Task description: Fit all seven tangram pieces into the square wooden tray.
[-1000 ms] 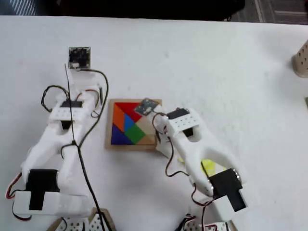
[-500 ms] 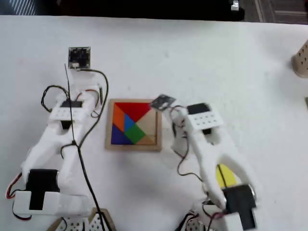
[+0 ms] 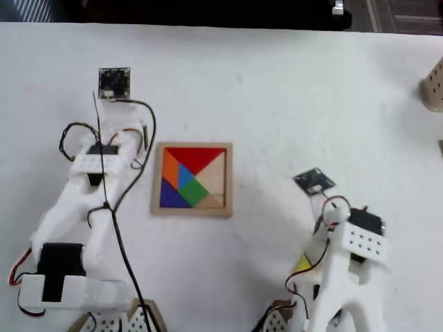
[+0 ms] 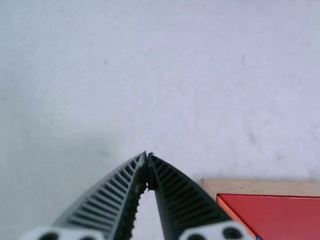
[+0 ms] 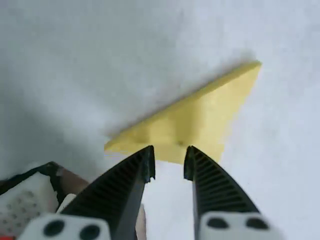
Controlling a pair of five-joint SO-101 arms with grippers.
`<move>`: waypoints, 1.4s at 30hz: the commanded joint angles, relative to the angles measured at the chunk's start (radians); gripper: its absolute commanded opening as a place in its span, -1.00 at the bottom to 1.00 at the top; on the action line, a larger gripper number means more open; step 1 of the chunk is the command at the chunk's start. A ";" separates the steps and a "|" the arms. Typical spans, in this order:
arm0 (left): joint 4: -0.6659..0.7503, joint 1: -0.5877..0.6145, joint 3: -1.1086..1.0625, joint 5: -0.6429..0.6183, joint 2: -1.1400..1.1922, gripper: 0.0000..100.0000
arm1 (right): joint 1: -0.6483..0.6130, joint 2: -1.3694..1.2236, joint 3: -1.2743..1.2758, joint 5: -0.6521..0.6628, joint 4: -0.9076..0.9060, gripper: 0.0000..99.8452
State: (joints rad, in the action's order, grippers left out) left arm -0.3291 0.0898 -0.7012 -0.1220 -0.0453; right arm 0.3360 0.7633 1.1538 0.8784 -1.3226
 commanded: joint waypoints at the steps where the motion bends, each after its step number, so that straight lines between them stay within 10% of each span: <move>1: 0.021 0.004 0.037 0.009 -0.005 -0.95 | 0.102 0.027 0.006 0.180 -0.042 -0.90; 11: 0.026 0.004 0.037 0.009 -0.004 -0.95 | 0.262 0.027 0.061 0.718 -0.051 -0.90; 25: 0.018 0.005 0.077 0.009 0.051 -0.95 | -0.226 0.027 0.078 0.078 0.234 -0.90; 42: 0.018 0.005 0.077 0.009 0.047 -0.95 | -0.352 -0.521 -0.290 -0.180 0.344 -0.91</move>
State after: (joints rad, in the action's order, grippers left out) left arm -0.3291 0.0898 -0.6828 -0.1220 0.0161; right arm -0.0061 0.3751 0.9897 0.7281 -0.9943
